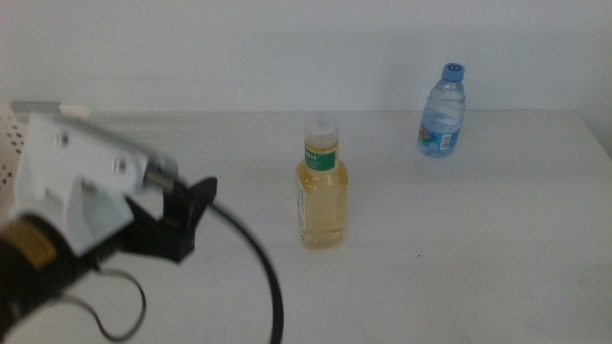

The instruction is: Use arms to grab the bottles and put them into the dustbin to the left of the table.

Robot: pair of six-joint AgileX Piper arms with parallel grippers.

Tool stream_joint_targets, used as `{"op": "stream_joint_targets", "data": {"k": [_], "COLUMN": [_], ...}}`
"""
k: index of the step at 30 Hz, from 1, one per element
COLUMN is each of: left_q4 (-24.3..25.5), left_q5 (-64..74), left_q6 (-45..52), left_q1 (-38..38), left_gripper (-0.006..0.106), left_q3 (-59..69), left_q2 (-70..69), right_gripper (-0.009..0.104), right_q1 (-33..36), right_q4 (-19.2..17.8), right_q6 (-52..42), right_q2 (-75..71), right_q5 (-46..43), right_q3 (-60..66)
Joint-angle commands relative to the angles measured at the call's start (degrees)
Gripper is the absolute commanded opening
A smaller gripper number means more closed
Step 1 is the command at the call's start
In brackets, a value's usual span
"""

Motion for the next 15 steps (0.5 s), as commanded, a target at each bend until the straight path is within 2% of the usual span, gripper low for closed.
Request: {"op": "stream_joint_targets", "data": {"k": [1, 6, 10, 15], "left_q4": [-0.98, -0.92, -0.05, 7.80], "left_q5": [-15.76, -28.01, -29.18, -31.06], "left_q6": [-1.47, -2.44, -2.70, -8.33], "left_q1": [-2.42, -5.63, -6.36, -6.36], "left_gripper": [0.090, 0.090, 0.090, 0.090], "left_q3": [3.13, 10.12, 13.30, 15.22], "left_q2": [-1.32, -1.19, -1.13, -1.13], "right_gripper": [0.068, 0.068, 0.068, 0.068], "right_q1": [-0.35, -0.35, -0.35, -0.35], "right_q4": [-0.37, -0.37, -0.37, -0.37], "right_q6": [-0.30, -0.30, -0.30, -0.30], "right_q2": [-1.58, -1.58, -1.58, -1.58], "right_q5": [-4.22, -4.22, -4.22, -4.22], "right_q3": [-0.41, -0.41, -0.41, -0.41]}}
